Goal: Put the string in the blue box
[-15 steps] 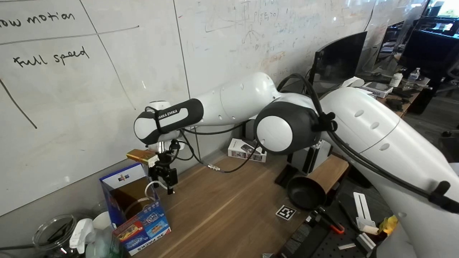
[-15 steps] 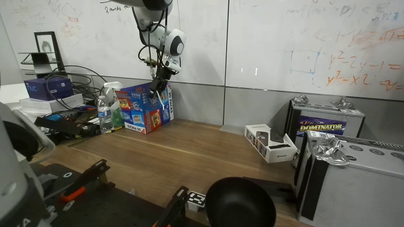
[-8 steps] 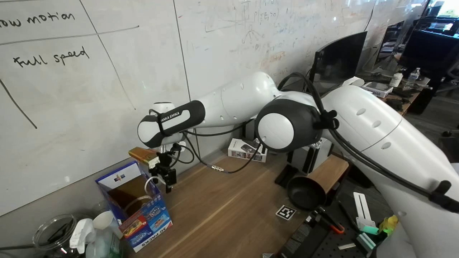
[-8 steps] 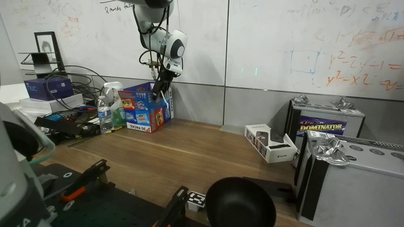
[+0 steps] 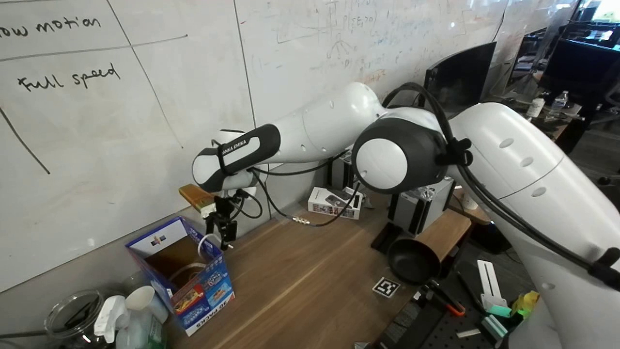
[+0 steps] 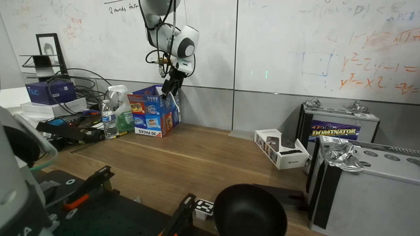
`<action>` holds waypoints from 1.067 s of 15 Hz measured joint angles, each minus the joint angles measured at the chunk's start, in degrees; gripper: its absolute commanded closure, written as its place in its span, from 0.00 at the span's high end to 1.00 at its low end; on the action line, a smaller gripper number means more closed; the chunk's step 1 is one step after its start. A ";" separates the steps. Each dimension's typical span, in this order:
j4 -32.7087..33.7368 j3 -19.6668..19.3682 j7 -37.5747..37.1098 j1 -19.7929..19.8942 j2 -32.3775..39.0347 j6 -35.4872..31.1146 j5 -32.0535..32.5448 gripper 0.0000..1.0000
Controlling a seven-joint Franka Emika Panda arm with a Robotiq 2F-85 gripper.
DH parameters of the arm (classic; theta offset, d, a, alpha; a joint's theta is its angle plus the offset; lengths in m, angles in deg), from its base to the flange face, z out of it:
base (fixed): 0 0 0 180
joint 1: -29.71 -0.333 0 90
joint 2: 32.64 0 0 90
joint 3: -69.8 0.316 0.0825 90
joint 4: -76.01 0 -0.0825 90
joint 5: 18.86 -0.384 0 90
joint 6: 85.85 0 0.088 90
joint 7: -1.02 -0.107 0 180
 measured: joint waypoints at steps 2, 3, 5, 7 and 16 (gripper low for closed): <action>-1.61 -0.49 0.40 -0.03 -0.79 -0.88 -1.81 1.00; -2.29 -0.65 0.68 -0.03 -1.06 -1.18 -2.53 1.00; -3.62 -0.82 1.43 -0.04 -1.50 -1.67 -3.79 1.00; -4.54 -0.83 2.18 -0.06 -1.65 -2.13 -4.68 1.00; -6.45 -1.03 4.75 -0.17 -1.70 -3.44 -5.83 0.53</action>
